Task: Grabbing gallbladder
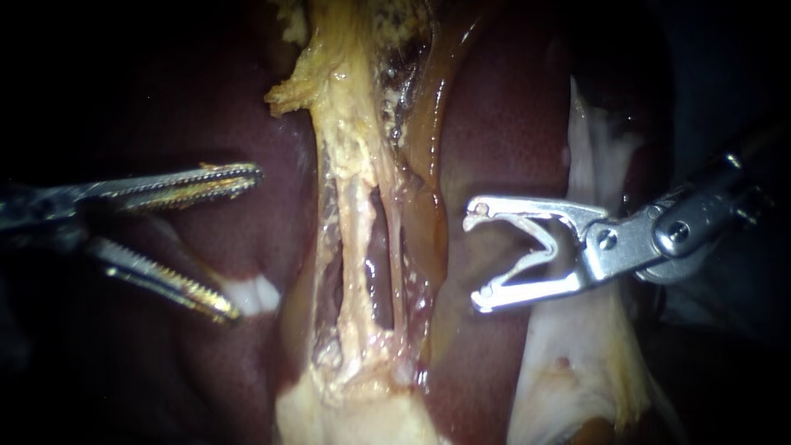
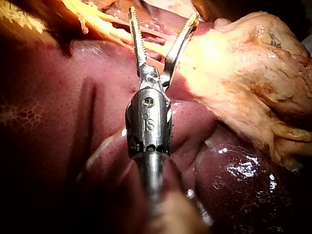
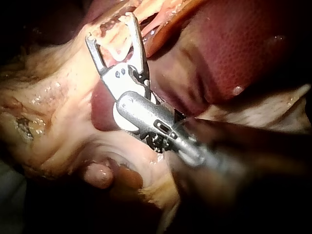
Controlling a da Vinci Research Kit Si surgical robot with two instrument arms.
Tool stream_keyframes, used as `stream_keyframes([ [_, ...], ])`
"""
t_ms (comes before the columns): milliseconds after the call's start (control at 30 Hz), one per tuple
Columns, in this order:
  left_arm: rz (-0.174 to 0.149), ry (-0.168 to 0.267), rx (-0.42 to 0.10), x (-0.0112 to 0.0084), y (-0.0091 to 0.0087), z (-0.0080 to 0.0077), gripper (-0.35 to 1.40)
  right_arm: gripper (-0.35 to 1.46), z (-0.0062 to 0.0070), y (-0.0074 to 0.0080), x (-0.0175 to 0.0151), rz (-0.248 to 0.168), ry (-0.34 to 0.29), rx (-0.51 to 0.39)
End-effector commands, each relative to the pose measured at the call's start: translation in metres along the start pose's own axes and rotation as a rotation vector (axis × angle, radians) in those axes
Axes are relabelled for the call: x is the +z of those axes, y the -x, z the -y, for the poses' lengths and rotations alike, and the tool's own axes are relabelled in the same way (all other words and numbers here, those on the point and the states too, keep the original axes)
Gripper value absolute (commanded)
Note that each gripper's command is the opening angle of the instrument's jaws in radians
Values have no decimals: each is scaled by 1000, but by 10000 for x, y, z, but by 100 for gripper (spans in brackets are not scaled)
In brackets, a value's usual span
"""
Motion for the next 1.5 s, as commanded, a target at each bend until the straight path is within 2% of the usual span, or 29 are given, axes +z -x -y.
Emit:
stream_keyframes([
  [33,0,0,-1,0,2,0,79,57,0,0,0,0,0,0],
  [133,1,22,-4,1,8,-2,74,57,0,0,0,0,0,0],
  [200,-2,59,-2,1,13,-7,71,57,0,0,0,0,0,0],
  [433,0,180,-84,7,29,-45,59,57,0,0,0,0,0,0],
  [567,0,239,-104,15,23,-69,57,57,0,0,1,0,0,0],
  [733,1,293,-139,26,3,-92,54,57,0,0,1,0,0,0],
  [833,3,305,-155,29,-5,-99,54,57,0,0,1,0,0,0],
  [967,12,304,-190,31,-11,-104,46,57,0,0,1,0,0,0],
  [1233,-7,306,-234,43,-21,-110,30,57,0,0,2,0,0,0],
  [1333,-22,304,-251,44,-26,-113,7,57,0,0,2,0,0,0],
  [1433,-44,306,-280,43,-31,-116,-35,57,0,0,2,0,1,0],
  [1500,-55,305,-293,41,-32,-117,-35,57,0,0,2,0,1,0],
])
